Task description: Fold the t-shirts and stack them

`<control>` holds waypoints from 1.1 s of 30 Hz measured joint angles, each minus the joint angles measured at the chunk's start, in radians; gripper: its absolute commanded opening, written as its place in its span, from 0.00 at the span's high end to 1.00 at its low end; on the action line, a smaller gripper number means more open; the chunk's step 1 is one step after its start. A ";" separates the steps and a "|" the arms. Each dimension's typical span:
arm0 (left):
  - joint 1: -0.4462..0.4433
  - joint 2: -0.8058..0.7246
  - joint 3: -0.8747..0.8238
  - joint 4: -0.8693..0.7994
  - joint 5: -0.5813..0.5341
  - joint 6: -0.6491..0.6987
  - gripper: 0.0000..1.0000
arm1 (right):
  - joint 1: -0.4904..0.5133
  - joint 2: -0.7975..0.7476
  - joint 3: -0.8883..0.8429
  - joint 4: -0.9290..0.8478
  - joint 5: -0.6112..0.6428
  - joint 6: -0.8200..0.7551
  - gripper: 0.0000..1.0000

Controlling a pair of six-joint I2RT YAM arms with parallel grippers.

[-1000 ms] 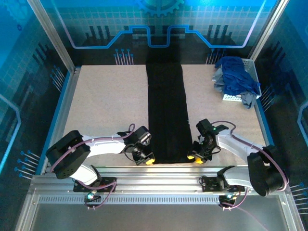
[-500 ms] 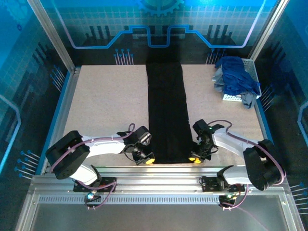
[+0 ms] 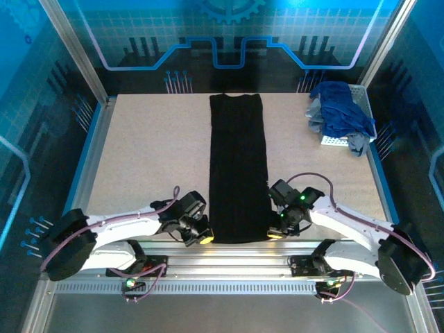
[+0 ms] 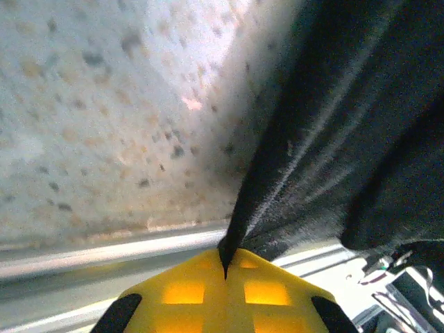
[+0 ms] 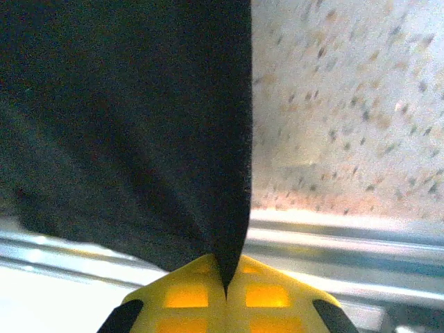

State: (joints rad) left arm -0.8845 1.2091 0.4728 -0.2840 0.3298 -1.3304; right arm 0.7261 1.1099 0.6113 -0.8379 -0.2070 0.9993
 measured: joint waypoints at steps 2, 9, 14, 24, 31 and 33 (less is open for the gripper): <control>-0.012 -0.048 0.000 -0.003 -0.006 -0.013 1.00 | 0.016 -0.022 0.001 -0.013 -0.003 0.027 1.00; 0.013 -0.143 0.060 -0.052 -0.081 -0.036 1.00 | -0.022 0.005 0.117 -0.081 0.017 0.047 1.00; 0.131 -0.081 0.172 -0.057 -0.106 -0.014 1.00 | -0.151 0.109 0.260 -0.105 0.029 -0.011 1.00; 0.354 0.224 0.544 -0.095 -0.106 0.146 1.00 | -0.340 0.465 0.691 -0.114 0.043 -0.154 1.00; 0.481 0.467 0.732 -0.100 -0.074 0.241 1.00 | -0.417 0.753 0.982 -0.106 0.042 -0.214 1.00; 0.506 0.555 0.802 -0.096 -0.054 0.266 1.00 | -0.430 0.837 1.070 -0.124 0.042 -0.221 1.00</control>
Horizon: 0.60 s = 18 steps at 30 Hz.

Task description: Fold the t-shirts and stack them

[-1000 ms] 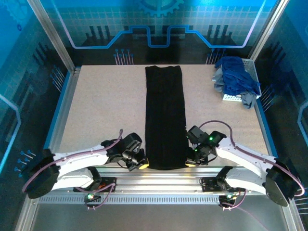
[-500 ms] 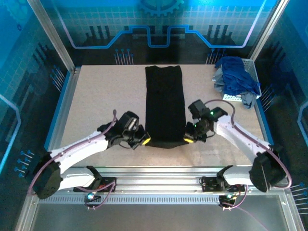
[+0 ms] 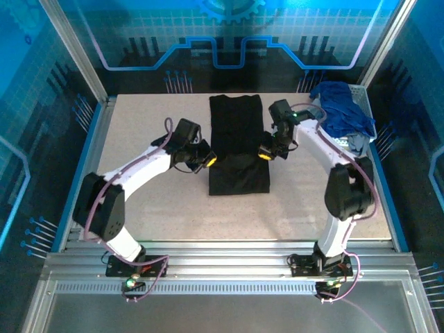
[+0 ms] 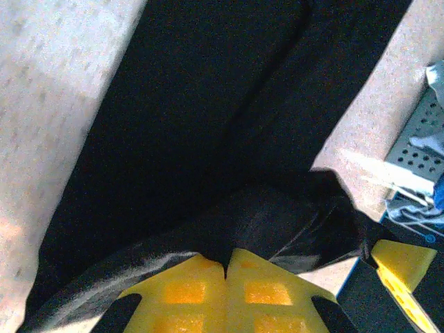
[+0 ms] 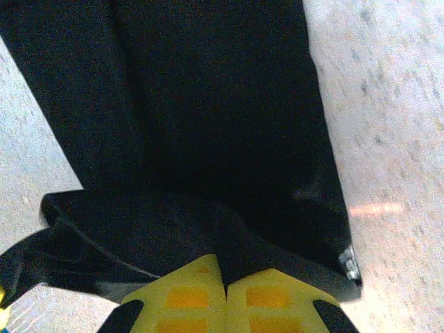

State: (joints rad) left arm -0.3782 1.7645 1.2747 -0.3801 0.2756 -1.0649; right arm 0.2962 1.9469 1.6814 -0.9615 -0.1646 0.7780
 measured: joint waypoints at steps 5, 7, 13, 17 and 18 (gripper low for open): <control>0.048 0.194 0.150 0.009 0.040 0.048 0.94 | -0.022 0.217 0.217 -0.013 -0.003 -0.019 0.98; 0.062 0.245 0.191 0.008 0.057 0.061 0.70 | -0.026 0.289 0.293 -0.034 -0.004 -0.027 0.76; 0.079 0.269 0.231 -0.008 0.057 0.108 0.45 | -0.043 0.369 0.388 -0.070 0.001 -0.048 0.42; 0.079 0.149 0.135 0.007 0.028 0.122 0.46 | -0.053 0.300 0.306 -0.034 0.016 -0.061 0.41; 0.079 0.100 0.090 0.014 0.023 0.122 0.47 | -0.055 0.262 0.255 -0.024 0.020 -0.063 0.41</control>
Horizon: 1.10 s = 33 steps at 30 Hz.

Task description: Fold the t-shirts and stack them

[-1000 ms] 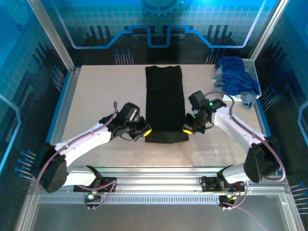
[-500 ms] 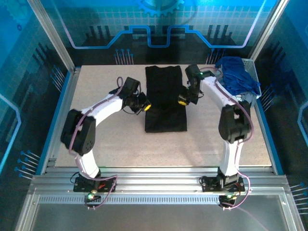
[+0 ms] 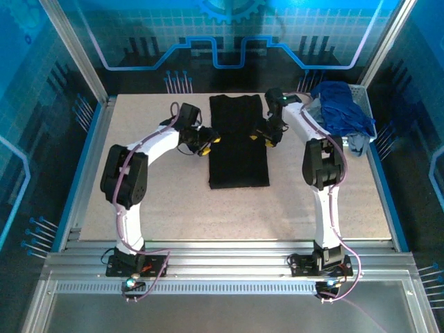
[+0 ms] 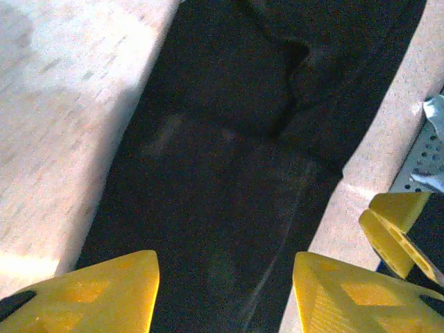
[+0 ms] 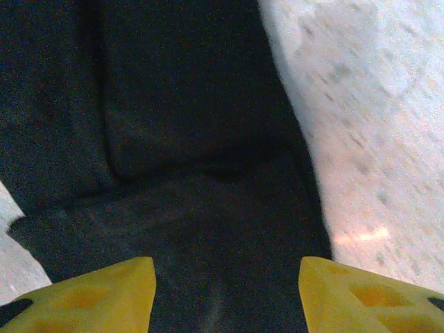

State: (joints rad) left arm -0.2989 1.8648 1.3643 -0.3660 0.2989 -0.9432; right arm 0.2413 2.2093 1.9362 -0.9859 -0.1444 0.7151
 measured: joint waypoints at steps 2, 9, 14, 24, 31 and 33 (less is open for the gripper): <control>0.000 -0.121 -0.106 0.005 -0.006 -0.011 0.49 | 0.000 -0.104 -0.131 0.023 0.006 0.000 0.41; -0.051 -0.359 -0.480 0.116 0.011 -0.148 0.47 | 0.000 -0.489 -0.661 0.202 -0.061 0.035 0.38; -0.141 -0.289 -0.628 0.233 0.033 -0.283 0.45 | 0.000 -0.545 -0.893 0.320 -0.160 0.091 0.38; -0.139 -0.214 -0.626 0.334 0.066 -0.372 0.53 | 0.000 -0.510 -0.958 0.438 -0.217 0.130 0.49; -0.138 -0.138 -0.573 0.380 0.105 -0.395 0.63 | 0.000 -0.431 -0.928 0.452 -0.215 0.142 0.69; -0.138 -0.116 -0.557 0.396 0.112 -0.398 0.70 | 0.000 -0.422 -0.914 0.457 -0.216 0.148 0.79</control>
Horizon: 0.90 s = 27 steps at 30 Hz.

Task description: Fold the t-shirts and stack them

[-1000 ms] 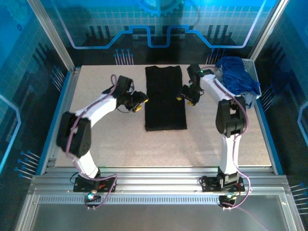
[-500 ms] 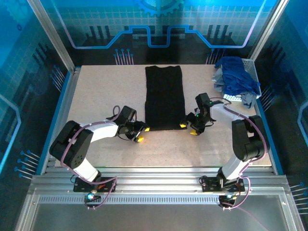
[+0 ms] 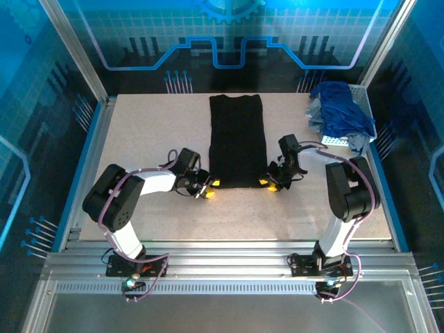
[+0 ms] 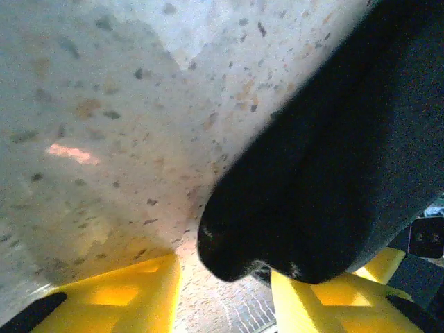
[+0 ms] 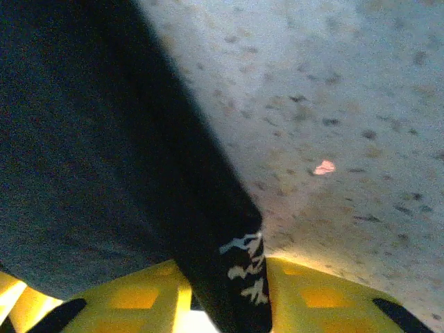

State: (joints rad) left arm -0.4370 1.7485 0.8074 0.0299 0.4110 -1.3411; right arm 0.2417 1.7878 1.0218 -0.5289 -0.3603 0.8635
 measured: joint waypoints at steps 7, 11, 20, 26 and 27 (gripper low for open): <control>-0.004 0.067 0.049 0.090 -0.038 0.027 1.00 | 0.000 0.022 0.061 0.013 0.017 -0.004 1.00; -0.003 0.056 0.079 0.064 -0.076 0.071 1.00 | 0.005 0.012 0.080 -0.002 0.045 -0.011 1.00; -0.061 -0.242 -0.006 -0.111 -0.082 0.176 1.00 | 0.135 -0.246 -0.040 -0.086 0.108 0.005 1.00; -0.258 -0.594 -0.245 -0.247 -0.081 0.143 1.00 | 0.303 -0.563 -0.250 -0.232 0.135 0.089 1.00; -0.298 -0.668 -0.283 -0.282 -0.084 0.122 1.00 | 0.332 -0.629 -0.283 -0.267 0.135 0.111 1.00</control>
State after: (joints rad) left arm -0.7345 1.0805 0.5240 -0.2520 0.3275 -1.2186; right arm 0.5735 1.1587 0.7391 -0.7963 -0.2256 0.9745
